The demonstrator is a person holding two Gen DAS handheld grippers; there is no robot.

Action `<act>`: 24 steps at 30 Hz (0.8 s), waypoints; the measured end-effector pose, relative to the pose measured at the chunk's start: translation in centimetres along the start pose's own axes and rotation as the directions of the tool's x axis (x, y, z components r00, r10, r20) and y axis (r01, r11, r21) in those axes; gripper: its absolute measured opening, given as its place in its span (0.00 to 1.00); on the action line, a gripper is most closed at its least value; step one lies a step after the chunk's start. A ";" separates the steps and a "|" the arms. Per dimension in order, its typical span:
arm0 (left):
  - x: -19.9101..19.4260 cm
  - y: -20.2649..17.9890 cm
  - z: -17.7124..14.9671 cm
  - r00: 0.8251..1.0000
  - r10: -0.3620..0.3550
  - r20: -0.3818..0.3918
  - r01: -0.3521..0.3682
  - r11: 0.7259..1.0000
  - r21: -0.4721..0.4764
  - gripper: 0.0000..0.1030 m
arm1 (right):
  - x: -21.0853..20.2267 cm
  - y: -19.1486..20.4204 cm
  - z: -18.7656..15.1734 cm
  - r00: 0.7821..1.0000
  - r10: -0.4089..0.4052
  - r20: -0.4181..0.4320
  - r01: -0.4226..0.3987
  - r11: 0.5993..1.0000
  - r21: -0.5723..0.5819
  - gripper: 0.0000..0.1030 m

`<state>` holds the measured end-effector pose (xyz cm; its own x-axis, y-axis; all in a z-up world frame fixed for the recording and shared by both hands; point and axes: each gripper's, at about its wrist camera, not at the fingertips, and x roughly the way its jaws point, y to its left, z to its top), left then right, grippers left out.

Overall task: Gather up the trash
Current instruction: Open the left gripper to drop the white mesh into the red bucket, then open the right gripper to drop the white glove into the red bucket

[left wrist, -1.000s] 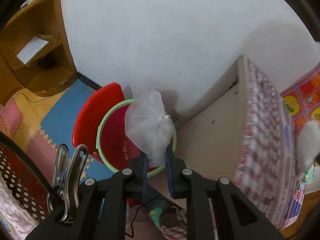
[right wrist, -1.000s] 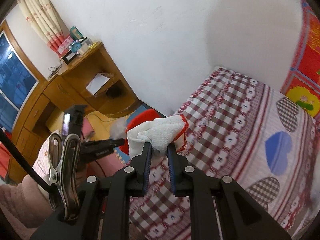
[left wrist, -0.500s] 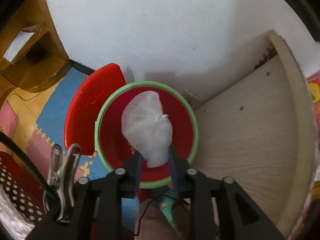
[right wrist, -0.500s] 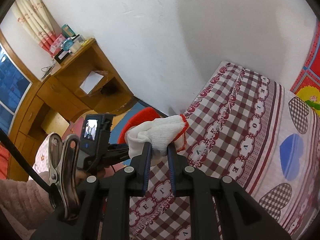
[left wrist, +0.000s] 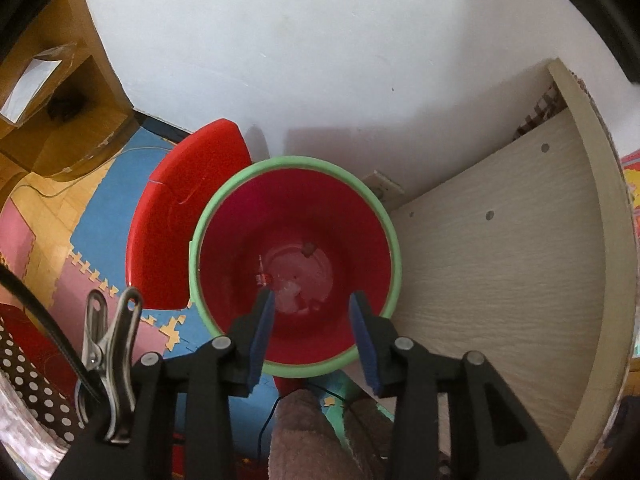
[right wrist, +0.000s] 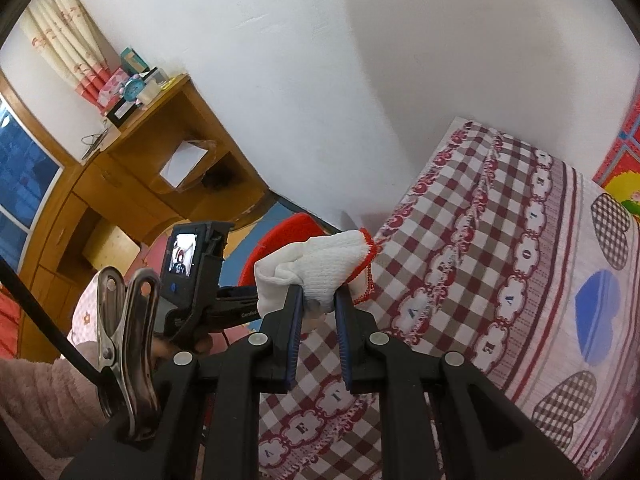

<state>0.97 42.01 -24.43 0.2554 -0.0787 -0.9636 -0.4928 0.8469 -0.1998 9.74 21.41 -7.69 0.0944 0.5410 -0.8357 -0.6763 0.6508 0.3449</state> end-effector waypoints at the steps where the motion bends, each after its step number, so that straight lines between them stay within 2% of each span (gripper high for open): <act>1: -0.2 0.1 0.0 1.000 -0.002 0.002 0.002 1.000 -0.003 0.40 | 0.2 0.2 0.1 1.000 0.003 -0.002 -0.003 1.000 -0.003 0.17; 12: -3.2 1.3 -0.6 1.000 0.005 0.022 -0.004 0.999 -0.046 0.40 | 4.2 3.3 1.9 0.998 0.039 -0.039 -0.041 0.998 -0.057 0.17; 24: -6.1 2.0 -1.1 0.998 0.000 0.061 0.004 0.998 -0.067 0.40 | 9.9 5.4 3.9 0.994 -0.007 -0.111 -0.006 0.993 -0.121 0.17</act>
<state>-2.48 43.61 -19.12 0.3054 -0.0467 -0.9511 -0.5466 0.8092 -0.2153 9.88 32.37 -12.44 0.0180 0.4739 -0.8804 -0.7600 0.5786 0.2959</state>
